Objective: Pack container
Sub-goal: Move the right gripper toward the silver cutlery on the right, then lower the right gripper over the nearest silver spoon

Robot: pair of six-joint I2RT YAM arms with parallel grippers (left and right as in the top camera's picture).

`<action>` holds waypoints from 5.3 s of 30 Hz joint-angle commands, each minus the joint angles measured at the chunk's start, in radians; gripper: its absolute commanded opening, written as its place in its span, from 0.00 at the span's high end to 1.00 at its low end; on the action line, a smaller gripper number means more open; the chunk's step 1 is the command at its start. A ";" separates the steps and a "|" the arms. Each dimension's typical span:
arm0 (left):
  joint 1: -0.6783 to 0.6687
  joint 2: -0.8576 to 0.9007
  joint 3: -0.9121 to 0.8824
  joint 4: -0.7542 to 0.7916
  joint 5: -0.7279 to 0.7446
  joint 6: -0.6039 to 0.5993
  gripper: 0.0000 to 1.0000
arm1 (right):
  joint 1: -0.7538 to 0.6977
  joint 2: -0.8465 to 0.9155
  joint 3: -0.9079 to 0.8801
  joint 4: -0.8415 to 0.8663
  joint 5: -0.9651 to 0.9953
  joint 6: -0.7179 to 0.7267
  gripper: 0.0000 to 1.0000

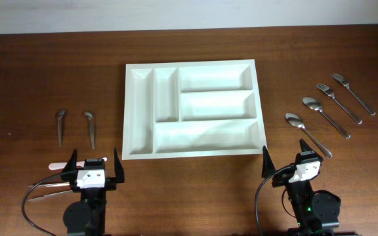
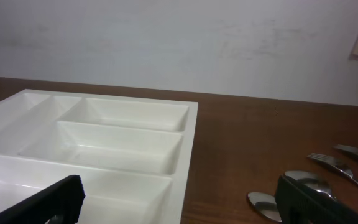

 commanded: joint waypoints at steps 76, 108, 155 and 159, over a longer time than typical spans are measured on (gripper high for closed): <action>0.006 -0.009 -0.009 0.000 -0.014 -0.009 0.01 | -0.051 1.566 1.716 -1.461 0.299 -0.525 0.01; 0.006 -0.009 -0.009 0.000 -0.014 -0.009 0.01 | -0.364 2.036 1.707 -1.240 0.012 -0.700 0.01; 0.006 -0.009 -0.009 0.000 -0.014 -0.009 0.01 | -0.363 2.138 1.602 -1.098 0.105 -0.748 0.01; 0.006 -0.009 -0.009 0.000 -0.014 -0.009 0.01 | -0.363 2.138 1.543 -1.066 0.107 -0.746 0.01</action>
